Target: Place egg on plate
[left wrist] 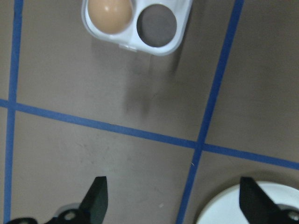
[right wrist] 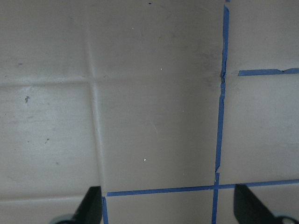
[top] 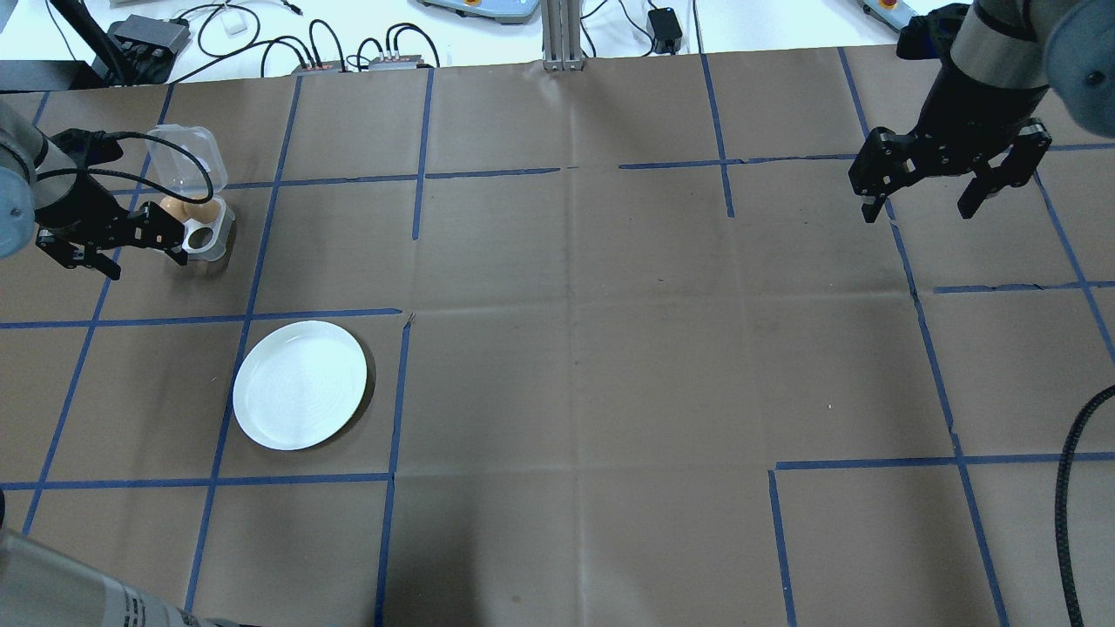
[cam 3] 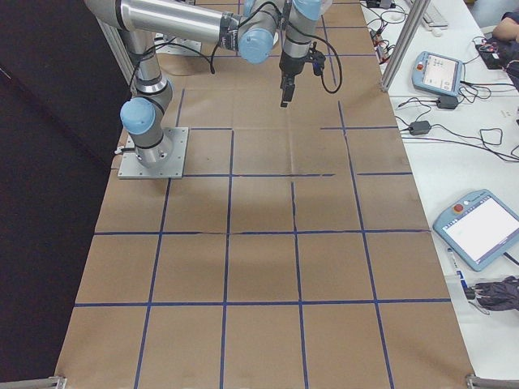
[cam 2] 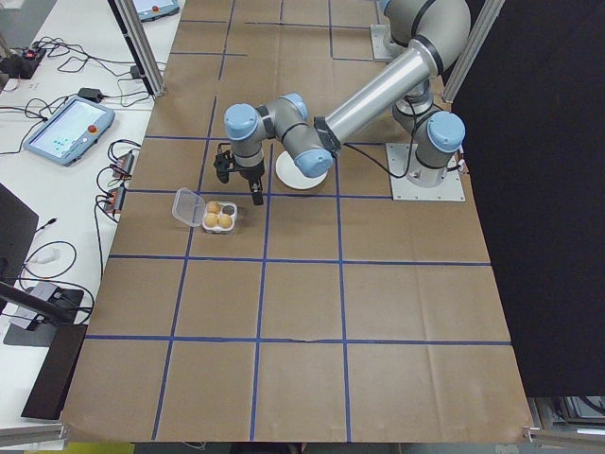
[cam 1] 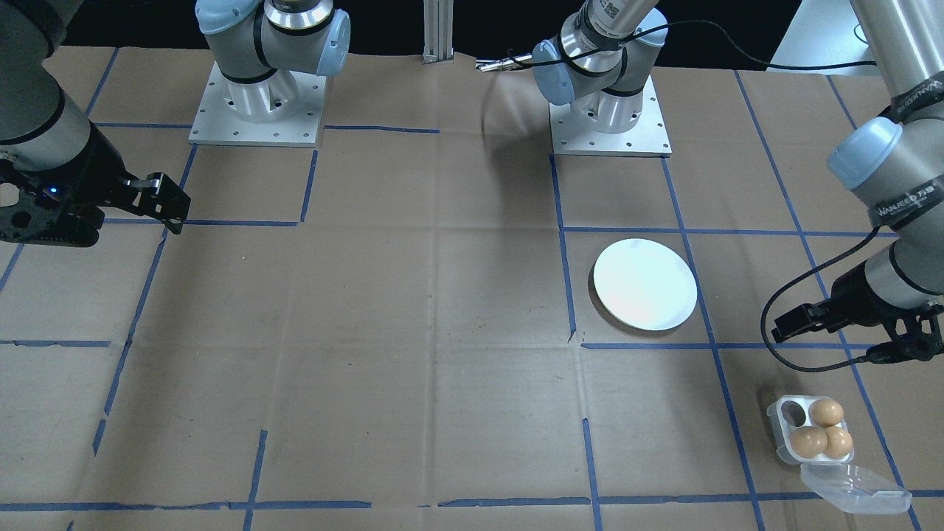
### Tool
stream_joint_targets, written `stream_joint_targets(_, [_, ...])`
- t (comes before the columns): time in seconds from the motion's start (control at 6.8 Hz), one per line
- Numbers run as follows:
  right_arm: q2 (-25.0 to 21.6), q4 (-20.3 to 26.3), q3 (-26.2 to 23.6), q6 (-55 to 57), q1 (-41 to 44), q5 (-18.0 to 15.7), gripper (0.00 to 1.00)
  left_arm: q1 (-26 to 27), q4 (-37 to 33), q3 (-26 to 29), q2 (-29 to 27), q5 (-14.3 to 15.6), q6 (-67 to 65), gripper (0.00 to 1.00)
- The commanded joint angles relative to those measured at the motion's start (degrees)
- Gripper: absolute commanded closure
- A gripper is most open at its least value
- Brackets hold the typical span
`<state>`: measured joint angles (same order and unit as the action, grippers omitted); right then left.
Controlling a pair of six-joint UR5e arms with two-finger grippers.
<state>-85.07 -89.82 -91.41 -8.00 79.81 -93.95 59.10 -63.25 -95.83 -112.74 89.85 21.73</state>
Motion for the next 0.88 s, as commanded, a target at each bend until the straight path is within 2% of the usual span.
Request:
stream_joint_targets(0.0, [0.0,0.0,0.0,0.0,0.0,0.0,0.0,-1.01,6.35,3.0,-5.11,0.59,7.67,0.01])
stream_joint_targets(0.15, [0.0,0.0,0.0,0.0,0.0,0.0,0.0,-1.01,6.56,3.54,-6.52,1.46,10.23,0.01])
stream_joint_targets(0.74, [0.0,0.0,0.0,0.0,0.0,0.0,0.0,-0.75,7.0,9.25,-11.79,1.03,10.08,0.01])
